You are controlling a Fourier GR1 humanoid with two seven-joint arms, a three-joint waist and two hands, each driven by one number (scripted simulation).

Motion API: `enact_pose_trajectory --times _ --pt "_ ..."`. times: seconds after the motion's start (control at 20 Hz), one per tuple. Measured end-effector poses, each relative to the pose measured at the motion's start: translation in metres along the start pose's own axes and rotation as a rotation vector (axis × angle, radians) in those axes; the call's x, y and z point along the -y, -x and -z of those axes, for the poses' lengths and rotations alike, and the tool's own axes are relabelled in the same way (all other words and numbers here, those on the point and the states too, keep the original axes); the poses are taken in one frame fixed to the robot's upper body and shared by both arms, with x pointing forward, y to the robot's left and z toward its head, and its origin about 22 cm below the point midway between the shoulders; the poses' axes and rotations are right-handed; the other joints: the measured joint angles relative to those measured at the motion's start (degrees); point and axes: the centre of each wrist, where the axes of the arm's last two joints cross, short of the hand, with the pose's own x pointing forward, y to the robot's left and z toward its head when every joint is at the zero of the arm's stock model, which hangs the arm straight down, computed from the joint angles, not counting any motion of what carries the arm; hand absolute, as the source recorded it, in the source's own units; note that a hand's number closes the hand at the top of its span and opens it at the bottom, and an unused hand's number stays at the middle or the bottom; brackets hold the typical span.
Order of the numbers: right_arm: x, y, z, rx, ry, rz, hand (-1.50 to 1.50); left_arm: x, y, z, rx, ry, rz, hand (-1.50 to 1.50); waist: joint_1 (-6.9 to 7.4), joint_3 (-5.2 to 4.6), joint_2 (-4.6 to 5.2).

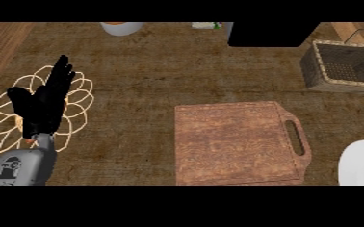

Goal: Pick the croissant from the cutting board and place it in the basket

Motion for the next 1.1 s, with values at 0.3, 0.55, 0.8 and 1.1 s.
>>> enact_pose_trajectory --times 0.3,0.55,0.8,1.1 --pt "0.032 -0.011 0.042 -0.044 0.053 -0.048 1.50 0.002 0.000 0.004 0.005 0.013 0.007 0.00 0.60 0.02 0.14" --pt "0.038 -0.003 0.074 -0.076 0.057 -0.109 1.50 0.004 -0.002 0.006 0.006 0.019 0.003 0.00 1.00 0.05 0.22" --pt "0.038 0.021 0.101 -0.124 0.051 -0.171 1.50 0.000 0.000 0.003 0.006 0.016 -0.001 0.00 0.91 0.07 0.17" --pt "0.045 0.057 0.131 -0.179 0.054 -0.209 1.50 0.006 0.003 0.003 0.003 0.011 -0.001 0.00 0.66 0.10 0.16"
